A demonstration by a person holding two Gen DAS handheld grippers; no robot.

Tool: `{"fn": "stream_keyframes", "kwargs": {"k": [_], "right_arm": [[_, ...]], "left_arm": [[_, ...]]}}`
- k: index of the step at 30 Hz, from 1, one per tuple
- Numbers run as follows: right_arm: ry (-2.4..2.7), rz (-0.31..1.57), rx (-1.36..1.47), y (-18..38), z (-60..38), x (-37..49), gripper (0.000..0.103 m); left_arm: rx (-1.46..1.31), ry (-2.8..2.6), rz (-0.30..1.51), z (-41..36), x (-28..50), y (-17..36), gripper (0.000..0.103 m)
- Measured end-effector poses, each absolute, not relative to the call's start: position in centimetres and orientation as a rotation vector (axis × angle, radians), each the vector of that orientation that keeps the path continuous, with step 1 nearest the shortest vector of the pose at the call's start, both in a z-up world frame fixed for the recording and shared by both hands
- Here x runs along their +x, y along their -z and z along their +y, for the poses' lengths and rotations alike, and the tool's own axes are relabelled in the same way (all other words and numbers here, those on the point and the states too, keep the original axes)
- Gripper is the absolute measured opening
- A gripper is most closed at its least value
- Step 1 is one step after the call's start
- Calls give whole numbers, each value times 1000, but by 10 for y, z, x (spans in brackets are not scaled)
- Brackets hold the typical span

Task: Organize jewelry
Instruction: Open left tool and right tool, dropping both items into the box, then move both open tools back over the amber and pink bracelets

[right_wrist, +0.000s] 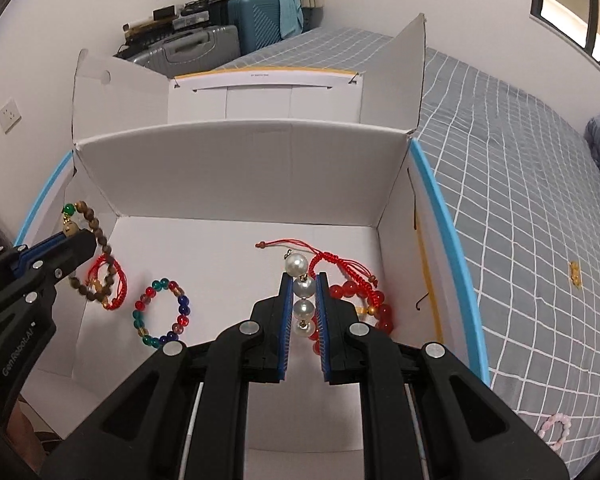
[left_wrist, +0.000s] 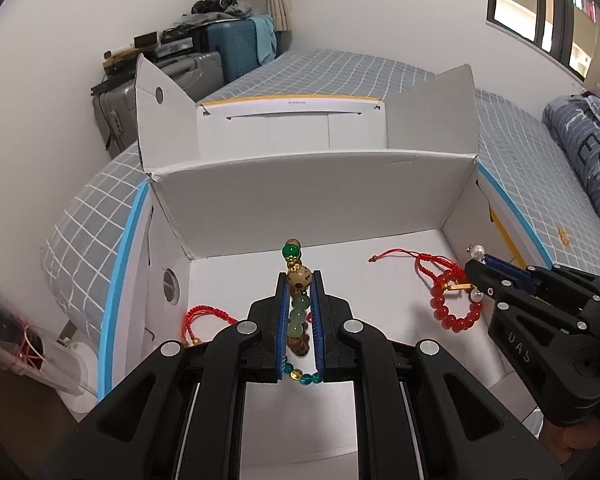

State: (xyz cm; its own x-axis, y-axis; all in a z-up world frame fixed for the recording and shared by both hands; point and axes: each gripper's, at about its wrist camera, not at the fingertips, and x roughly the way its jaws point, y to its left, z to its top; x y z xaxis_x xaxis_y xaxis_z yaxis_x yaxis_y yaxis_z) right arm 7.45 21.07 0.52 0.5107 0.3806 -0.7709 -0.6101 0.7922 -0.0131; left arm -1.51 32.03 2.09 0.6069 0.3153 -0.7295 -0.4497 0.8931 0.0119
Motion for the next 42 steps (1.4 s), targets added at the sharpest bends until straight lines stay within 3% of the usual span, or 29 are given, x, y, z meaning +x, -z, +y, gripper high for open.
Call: {"fn": "stream_keyframes", "kwargs": {"k": [7,8,10,11,13,15,18,27,42], "right_arm": [[-611,845,-307,-5,213,73,12],[-611,844,-311,-5,214,73,17],[-603,833,-318,-7,214,72,38],[-600,824,-317,-9,214,72,43],[-589,819,-313,-11,213,72,60],[-581,807,-305,-14,210,72,72],[-552,783,-296,-18,206,72,85],[-485,734,-272,-26,189,75,94],[-383,685,-216,-48,120,81,94]], "left_arm": [[-173,-450,814,321,-14,-17,11],[-172,-449,812,321,-14,-18,11],[-168,-448,816,320,-14,-17,12],[-169,-447,817,320,-14,-16,14],[-169,-452,810,321,-15,-18,38],[-165,-466,782,321,-18,-21,54],[-150,-482,753,318,-20,-27,65],[-142,-502,704,314,-23,-35,92],[-141,-442,679,276,-3,-50,97]]}}
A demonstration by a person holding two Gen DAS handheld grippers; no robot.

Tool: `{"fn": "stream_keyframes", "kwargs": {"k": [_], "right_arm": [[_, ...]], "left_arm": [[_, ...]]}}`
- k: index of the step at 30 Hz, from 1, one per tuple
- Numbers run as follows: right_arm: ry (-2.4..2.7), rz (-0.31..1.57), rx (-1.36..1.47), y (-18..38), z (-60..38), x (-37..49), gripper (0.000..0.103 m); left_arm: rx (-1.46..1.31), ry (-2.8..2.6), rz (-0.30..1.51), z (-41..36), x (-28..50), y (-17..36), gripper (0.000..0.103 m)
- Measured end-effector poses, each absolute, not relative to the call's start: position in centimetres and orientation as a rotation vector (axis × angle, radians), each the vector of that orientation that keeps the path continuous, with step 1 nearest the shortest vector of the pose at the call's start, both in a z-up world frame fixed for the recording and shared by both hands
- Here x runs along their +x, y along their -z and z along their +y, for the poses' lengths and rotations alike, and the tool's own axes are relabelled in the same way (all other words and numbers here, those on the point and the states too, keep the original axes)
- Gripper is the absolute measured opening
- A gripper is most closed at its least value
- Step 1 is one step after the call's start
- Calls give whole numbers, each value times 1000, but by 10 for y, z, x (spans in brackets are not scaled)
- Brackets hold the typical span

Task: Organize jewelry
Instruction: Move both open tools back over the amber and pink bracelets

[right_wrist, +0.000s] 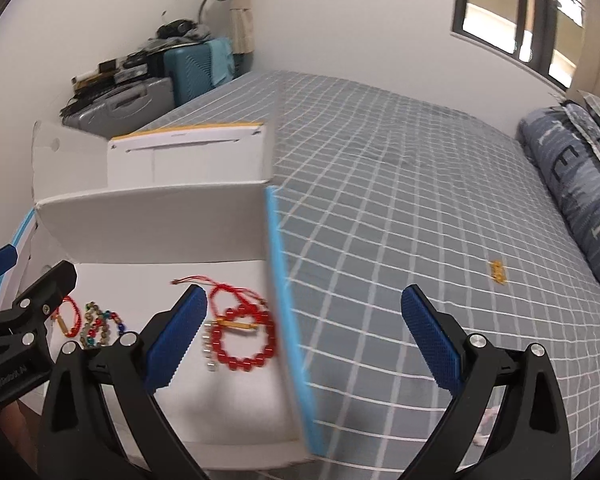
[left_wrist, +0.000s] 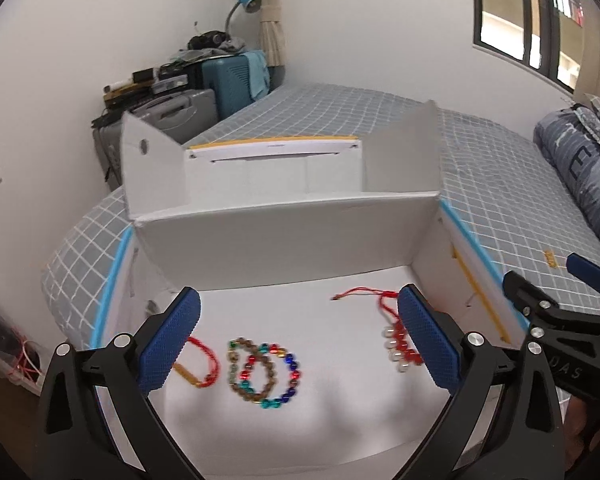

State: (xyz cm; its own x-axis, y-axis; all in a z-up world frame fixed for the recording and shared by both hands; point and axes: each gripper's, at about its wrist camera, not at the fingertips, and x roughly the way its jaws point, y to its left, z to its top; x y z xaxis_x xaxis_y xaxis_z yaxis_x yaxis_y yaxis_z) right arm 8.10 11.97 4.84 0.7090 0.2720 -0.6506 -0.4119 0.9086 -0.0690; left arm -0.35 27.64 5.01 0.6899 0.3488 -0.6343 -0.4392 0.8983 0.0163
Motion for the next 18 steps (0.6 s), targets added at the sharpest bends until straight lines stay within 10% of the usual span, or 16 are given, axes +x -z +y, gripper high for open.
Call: {"fn": "stream_keyframes", "kwargs": {"k": [18], "right_arm": [[-165,732,-109,-58,-45,102,94]], "left_arm": [[-90,-237,696,144,60,-62,97]]}}
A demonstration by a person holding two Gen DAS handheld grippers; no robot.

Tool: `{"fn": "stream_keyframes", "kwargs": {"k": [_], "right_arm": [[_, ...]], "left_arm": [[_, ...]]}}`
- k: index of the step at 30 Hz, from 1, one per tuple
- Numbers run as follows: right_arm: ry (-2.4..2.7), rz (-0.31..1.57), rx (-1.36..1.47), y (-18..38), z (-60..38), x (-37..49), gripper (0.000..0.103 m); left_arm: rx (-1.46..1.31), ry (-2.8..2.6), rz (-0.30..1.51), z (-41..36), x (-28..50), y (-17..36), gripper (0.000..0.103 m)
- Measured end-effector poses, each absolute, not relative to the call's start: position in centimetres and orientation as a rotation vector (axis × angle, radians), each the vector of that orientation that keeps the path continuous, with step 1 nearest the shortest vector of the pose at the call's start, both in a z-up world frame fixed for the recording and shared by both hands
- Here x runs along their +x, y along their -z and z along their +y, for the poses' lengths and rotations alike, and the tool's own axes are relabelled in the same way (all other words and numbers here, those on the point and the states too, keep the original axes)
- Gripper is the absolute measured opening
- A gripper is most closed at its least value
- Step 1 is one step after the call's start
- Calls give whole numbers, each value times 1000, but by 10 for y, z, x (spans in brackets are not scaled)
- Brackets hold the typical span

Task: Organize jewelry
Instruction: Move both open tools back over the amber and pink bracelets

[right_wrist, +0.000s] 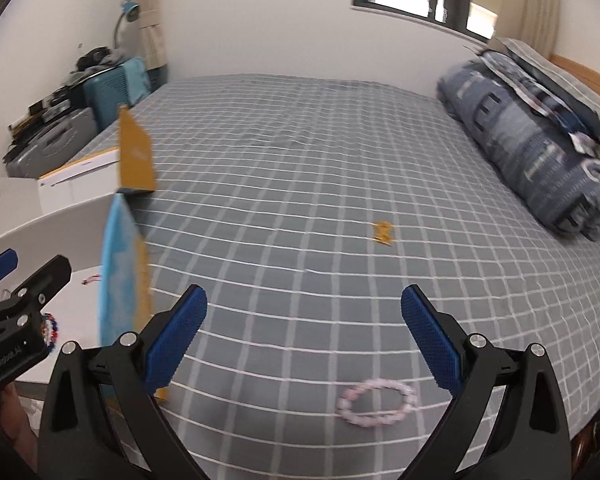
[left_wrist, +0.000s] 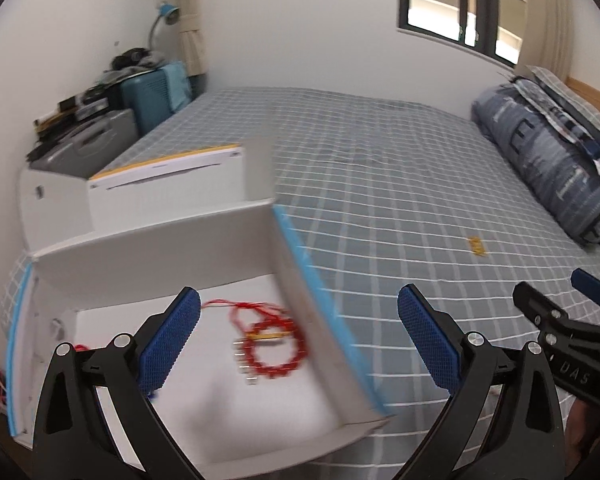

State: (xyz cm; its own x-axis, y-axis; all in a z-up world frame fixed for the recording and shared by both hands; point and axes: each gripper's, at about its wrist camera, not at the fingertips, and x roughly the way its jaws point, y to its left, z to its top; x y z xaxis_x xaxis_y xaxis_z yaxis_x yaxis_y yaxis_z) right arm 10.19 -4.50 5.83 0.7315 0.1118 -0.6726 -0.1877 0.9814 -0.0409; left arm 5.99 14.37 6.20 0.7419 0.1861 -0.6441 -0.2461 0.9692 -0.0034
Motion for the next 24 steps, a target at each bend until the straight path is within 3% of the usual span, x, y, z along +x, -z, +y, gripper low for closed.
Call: {"fn": "stream_keyframes", "kwargs": {"k": [12,24], "right_arm": [[-67,786,-75,-42,-129,105,94],[-77,953,-83,10,-163,122,94]], "left_arm": [[-57,-114,808,51,137,-53,97],[-27,-40,938,-22,241,-26,97]]}}
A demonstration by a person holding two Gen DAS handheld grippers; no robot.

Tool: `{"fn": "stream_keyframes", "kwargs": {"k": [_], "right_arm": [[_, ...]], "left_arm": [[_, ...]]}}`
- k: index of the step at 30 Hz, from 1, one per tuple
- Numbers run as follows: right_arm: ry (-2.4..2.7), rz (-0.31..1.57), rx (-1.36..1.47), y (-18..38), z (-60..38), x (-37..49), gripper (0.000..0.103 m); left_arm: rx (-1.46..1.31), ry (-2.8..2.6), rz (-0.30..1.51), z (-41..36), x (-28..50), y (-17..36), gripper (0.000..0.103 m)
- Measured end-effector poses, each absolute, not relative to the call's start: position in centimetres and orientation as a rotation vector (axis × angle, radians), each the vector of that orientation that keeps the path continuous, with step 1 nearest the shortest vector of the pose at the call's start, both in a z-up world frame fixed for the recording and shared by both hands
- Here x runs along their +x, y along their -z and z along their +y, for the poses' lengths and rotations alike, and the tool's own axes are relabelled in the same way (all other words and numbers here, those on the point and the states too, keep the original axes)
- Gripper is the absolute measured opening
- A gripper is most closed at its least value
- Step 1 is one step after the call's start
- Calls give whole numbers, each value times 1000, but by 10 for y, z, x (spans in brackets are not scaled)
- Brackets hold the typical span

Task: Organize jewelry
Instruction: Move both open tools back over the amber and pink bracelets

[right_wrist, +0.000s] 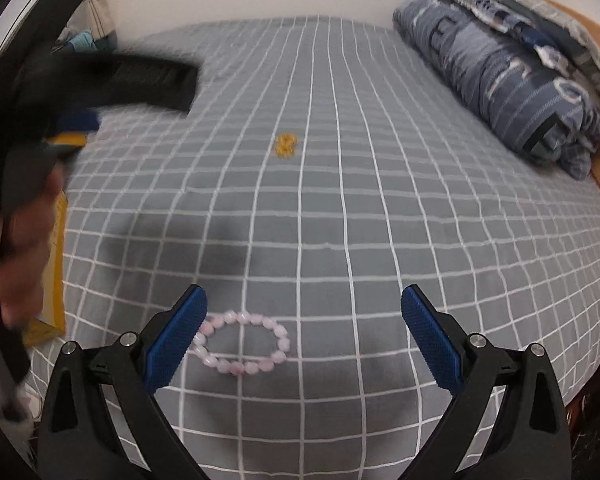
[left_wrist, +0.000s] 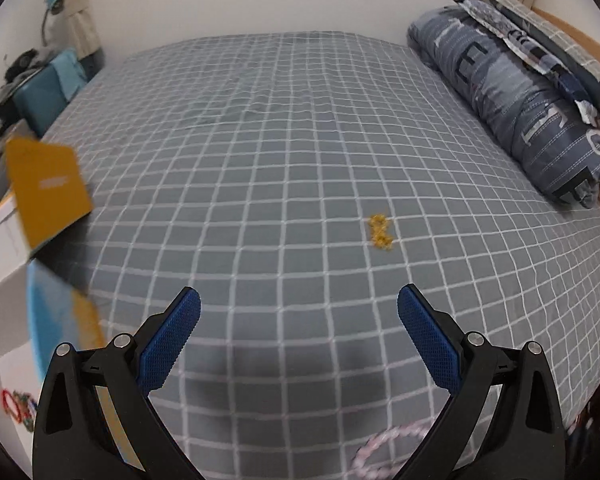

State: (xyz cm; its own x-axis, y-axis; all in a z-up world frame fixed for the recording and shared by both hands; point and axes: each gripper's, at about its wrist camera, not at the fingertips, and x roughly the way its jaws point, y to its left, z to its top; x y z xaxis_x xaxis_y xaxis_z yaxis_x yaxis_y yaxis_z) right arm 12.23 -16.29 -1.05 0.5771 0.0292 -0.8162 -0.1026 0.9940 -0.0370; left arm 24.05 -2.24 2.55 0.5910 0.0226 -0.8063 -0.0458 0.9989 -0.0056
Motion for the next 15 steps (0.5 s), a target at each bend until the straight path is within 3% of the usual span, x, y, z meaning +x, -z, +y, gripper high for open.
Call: {"fn": "stream_keyframes", "kwargs": {"k": [11,15], "right_arm": [[-155,1081,-47,63,-171,137,93],[-166,1113,-56,79,-172,142,89]], "left_arm": [[78,-9,1023,-86,329,27,97],[66,-27,1066,-93,356,50,97]]}}
